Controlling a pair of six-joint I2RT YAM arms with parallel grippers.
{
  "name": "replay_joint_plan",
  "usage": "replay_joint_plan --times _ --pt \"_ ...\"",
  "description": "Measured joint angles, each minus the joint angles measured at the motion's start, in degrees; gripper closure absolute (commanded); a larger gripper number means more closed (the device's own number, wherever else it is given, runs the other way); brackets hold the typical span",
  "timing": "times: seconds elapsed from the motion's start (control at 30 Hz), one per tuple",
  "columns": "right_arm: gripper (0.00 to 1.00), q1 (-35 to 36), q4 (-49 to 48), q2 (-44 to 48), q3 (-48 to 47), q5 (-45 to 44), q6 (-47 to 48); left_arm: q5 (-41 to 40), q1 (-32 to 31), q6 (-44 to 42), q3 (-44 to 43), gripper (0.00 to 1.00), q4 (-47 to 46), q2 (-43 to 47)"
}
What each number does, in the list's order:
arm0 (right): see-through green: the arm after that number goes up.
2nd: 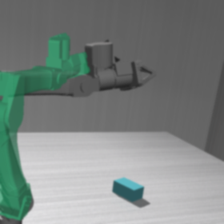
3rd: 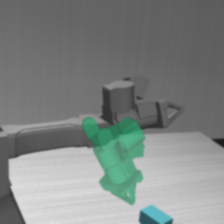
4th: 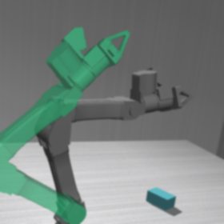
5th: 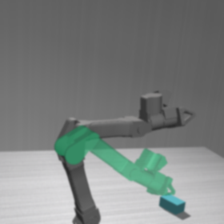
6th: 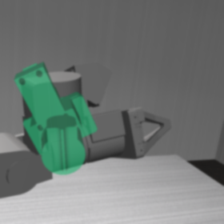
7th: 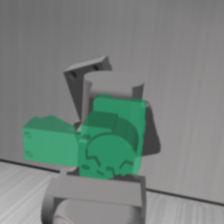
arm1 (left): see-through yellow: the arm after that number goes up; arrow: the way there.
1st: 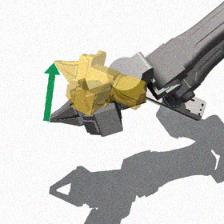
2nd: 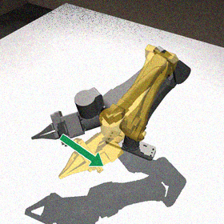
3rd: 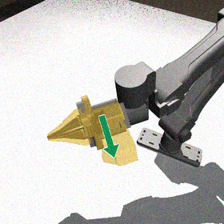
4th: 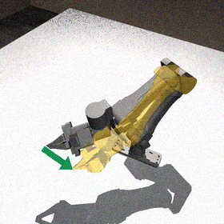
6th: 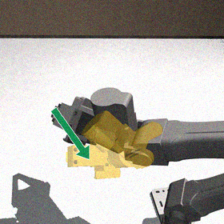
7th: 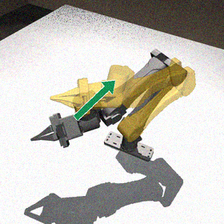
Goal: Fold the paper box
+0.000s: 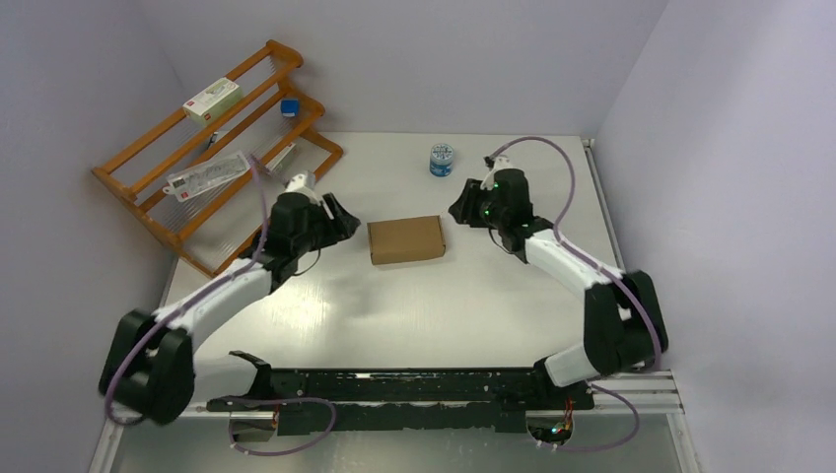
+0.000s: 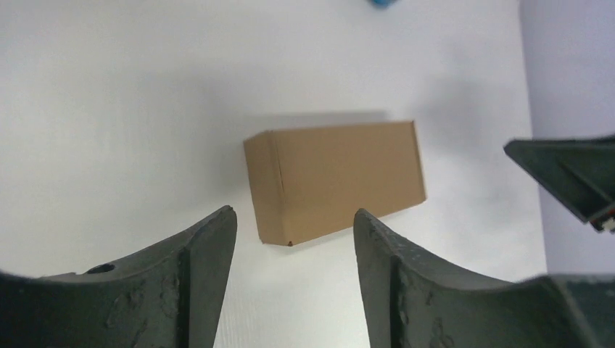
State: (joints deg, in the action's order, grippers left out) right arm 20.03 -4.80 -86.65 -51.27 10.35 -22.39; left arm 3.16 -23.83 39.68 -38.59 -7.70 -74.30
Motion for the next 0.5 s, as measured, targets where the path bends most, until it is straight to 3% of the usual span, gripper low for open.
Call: replay_joint_plan --times 0.17,0.27,0.5 --pt "0.43 -1.16 2.43 12.22 2.34 -3.63 2.23 -7.93 0.81 -3.65 -2.75 0.05 9.97 13.86" --pt "0.36 -1.36 4.74 19.89 4.09 -5.60 3.96 -10.03 1.62 -6.12 -4.39 0.02 15.78 19.47" --pt "0.01 -1.55 9.90 36.39 5.88 -13.27 5.42 -12.72 2.21 -14.16 -7.98 0.02 25.62 29.20"
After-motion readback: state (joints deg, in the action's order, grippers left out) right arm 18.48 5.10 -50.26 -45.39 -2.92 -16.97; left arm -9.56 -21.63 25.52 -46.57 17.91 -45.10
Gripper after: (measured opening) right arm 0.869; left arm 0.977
